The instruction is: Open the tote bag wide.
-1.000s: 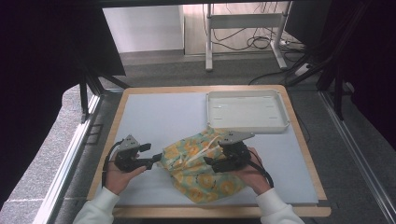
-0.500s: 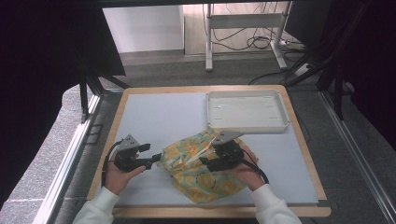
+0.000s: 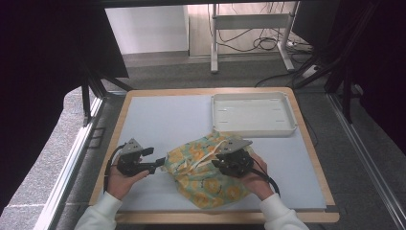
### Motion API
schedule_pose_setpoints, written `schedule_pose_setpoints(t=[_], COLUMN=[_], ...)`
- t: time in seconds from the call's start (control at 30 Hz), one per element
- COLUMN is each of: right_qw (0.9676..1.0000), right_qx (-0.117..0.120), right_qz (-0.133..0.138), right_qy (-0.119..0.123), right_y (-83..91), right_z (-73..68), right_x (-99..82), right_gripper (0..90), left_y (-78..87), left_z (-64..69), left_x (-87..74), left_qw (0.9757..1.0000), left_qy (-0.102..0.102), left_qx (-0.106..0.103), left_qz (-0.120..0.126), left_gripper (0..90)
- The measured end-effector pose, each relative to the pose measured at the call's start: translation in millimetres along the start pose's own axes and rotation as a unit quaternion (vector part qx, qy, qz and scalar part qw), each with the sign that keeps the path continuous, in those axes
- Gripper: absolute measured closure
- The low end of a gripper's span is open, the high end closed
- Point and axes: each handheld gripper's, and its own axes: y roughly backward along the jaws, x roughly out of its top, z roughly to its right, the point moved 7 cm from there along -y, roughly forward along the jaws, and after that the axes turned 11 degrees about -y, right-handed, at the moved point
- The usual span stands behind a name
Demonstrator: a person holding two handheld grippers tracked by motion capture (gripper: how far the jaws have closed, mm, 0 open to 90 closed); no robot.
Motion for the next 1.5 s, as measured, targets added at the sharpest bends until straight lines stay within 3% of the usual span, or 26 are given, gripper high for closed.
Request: schedule_pose_setpoints(t=[0.1,0.2,0.7,0.97,1.23,1.5], right_qw=[1.0000,0.9999,0.9991,0.9993,0.9993,0.9990], right_qx=[0.002,0.003,0.014,0.016,0.014,0.014], right_qz=[0.004,0.006,0.032,0.028,0.028,0.032], right_qy=[-0.005,-0.009,-0.022,-0.020,-0.023,-0.027], right_y=[3.8,5.2,13.3,11.3,11.9,14.1], right_z=[-0.4,0.1,1.8,0.9,0.5,2.0], right_x=[-1.4,-2.0,-3.2,-6.9,-7.2,-7.1], right_gripper=[83.6,85.7,87.1,87.1,87.1,87.1], left_y=[0.2,0.4,7.3,13.4,4.4,-6.2], left_z=[-0.5,-0.6,4.3,18.8,35.4,50.0], left_x=[-0.2,-0.3,10.1,33.5,46.7,64.6], left_qw=[1.0000,1.0000,0.9999,0.9993,0.9985,0.9972], left_qy=[0.001,0.001,-0.001,-0.013,-0.022,-0.041], left_qx=[0.001,0.002,-0.005,-0.017,-0.045,-0.060], left_qz=[0.000,0.000,0.013,0.029,0.022,0.017], left_gripper=[33.3,33.2,33.4,34.2,34.9,34.9])
